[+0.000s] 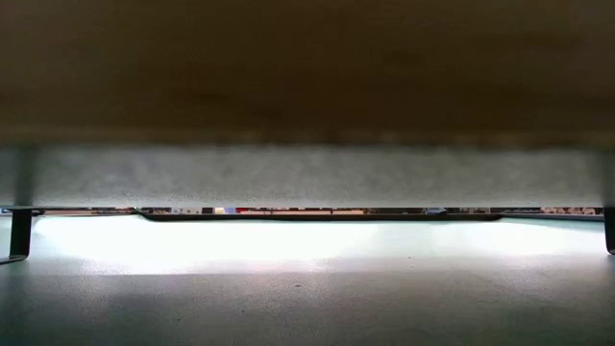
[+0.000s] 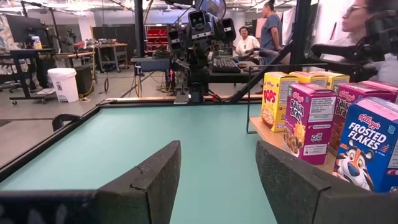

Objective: Stack cereal on shelf
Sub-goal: Return to Home Position

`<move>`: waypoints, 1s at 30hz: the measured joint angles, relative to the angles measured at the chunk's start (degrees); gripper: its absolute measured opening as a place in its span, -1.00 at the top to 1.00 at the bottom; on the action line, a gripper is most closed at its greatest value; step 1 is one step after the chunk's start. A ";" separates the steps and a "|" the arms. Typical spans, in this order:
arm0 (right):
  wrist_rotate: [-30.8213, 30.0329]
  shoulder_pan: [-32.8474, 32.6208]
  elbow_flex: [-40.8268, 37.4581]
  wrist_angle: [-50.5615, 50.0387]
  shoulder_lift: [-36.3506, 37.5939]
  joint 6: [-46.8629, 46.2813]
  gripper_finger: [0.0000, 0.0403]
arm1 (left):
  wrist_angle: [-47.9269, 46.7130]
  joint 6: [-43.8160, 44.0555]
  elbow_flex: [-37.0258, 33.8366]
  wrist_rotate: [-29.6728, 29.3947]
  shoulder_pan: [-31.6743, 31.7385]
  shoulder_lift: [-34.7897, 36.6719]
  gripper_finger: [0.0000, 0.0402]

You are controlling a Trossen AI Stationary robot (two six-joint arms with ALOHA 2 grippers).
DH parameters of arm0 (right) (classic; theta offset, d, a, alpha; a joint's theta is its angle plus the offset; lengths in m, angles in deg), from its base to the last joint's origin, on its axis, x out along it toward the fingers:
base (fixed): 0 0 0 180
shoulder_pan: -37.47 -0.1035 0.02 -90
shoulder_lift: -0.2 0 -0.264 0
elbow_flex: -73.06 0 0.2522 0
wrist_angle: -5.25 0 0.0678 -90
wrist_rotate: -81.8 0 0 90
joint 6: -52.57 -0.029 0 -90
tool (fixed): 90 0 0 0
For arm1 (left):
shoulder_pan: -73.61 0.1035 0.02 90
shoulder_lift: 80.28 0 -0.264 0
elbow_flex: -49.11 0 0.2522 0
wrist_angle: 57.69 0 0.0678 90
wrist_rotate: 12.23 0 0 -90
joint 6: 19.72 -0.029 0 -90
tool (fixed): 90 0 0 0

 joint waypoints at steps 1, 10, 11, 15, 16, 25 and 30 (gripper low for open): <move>0.00 0.00 0.00 -0.11 -0.08 -0.02 -0.32 | 0.00 0.00 0.00 0.00 0.00 0.00 0.04; 0.00 0.00 0.00 -1.09 -0.27 -0.06 -0.32 | 0.00 0.00 0.00 0.00 0.00 0.00 0.04; 0.00 0.00 0.00 -1.09 -0.27 0.00 -0.32 | 0.00 0.00 0.00 0.00 0.00 0.00 0.04; 0.00 0.00 0.00 -1.11 -0.27 -0.04 -0.32 | 0.00 0.00 0.00 0.00 0.00 0.00 0.04; 0.00 0.00 0.00 -1.11 -0.27 0.03 -0.32 | 0.01 0.00 0.00 0.00 0.00 0.00 0.04; -0.02 0.00 0.00 -1.13 -0.29 -0.03 -0.32 | 0.00 0.00 0.00 0.00 0.00 0.00 0.04; -0.02 0.00 0.00 -1.13 -0.29 0.01 -0.32 | 0.00 0.00 0.00 0.01 0.00 0.00 0.04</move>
